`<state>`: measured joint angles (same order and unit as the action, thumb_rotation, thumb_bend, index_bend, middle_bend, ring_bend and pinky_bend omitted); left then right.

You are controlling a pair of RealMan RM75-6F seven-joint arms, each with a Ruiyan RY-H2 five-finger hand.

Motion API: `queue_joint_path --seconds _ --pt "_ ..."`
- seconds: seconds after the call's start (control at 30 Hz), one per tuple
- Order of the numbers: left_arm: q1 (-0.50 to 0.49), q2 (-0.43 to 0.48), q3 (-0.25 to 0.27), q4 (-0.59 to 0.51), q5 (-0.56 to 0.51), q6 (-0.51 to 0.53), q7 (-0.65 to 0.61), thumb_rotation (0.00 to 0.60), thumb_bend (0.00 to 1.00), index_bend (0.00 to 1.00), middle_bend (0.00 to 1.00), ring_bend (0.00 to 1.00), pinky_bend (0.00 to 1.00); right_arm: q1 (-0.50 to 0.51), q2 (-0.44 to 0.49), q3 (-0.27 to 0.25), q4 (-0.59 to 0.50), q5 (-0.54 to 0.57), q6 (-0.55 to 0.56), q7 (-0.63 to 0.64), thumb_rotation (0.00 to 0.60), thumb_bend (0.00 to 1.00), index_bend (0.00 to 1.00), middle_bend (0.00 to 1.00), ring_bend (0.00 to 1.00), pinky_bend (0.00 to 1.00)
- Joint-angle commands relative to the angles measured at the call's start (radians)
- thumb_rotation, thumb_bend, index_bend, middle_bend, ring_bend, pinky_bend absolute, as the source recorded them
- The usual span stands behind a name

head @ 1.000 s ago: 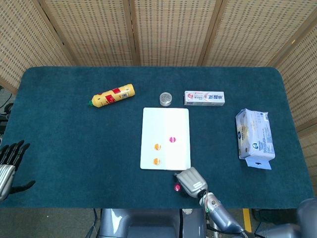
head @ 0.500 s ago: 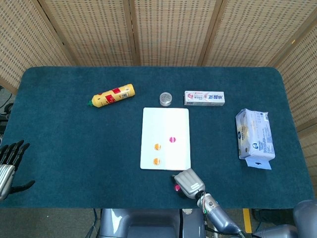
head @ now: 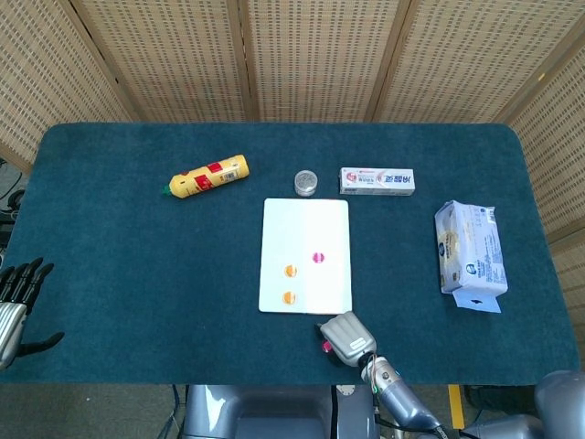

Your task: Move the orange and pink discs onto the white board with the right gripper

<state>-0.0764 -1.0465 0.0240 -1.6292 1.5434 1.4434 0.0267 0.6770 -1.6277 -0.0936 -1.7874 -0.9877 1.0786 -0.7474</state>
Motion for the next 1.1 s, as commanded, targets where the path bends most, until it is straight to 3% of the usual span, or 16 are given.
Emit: queue_joint_path --seconds 0.03,0.37,0.7,0.87,1.1 --pt "0.000 0.000 0.000 0.000 -0.001 0.000 0.000 0.600 0.00 0.00 0.00 0.00 0.00 -0.001 -0.003 0.002 0.003 0.000 -0.003 -0.001 0.600 0.34 0.44 0.99 0.95 1.00" --pt "0.000 0.002 -0.002 0.000 -0.003 0.000 -0.006 0.600 0.00 0.00 0.00 0.00 0.00 -0.009 -0.009 0.005 0.017 0.006 -0.014 -0.001 0.600 0.36 0.55 0.99 0.95 1.00" --pt "0.000 0.003 -0.002 0.000 -0.003 0.000 -0.008 0.600 0.00 0.00 0.00 0.00 0.00 -0.011 0.002 0.029 0.000 -0.013 -0.017 0.019 0.600 0.39 0.57 0.99 0.95 1.00" --pt "0.000 0.004 -0.004 -0.001 -0.007 0.001 -0.011 0.600 0.00 0.00 0.00 0.00 0.00 0.019 0.018 0.101 -0.022 0.009 -0.009 0.001 0.600 0.39 0.57 1.00 0.95 1.00" --pt "-0.001 0.004 -0.003 -0.002 -0.006 -0.001 -0.010 0.600 0.00 0.00 0.00 0.00 0.00 0.105 0.019 0.243 0.014 0.158 -0.016 -0.066 0.600 0.39 0.57 1.00 0.95 1.00"
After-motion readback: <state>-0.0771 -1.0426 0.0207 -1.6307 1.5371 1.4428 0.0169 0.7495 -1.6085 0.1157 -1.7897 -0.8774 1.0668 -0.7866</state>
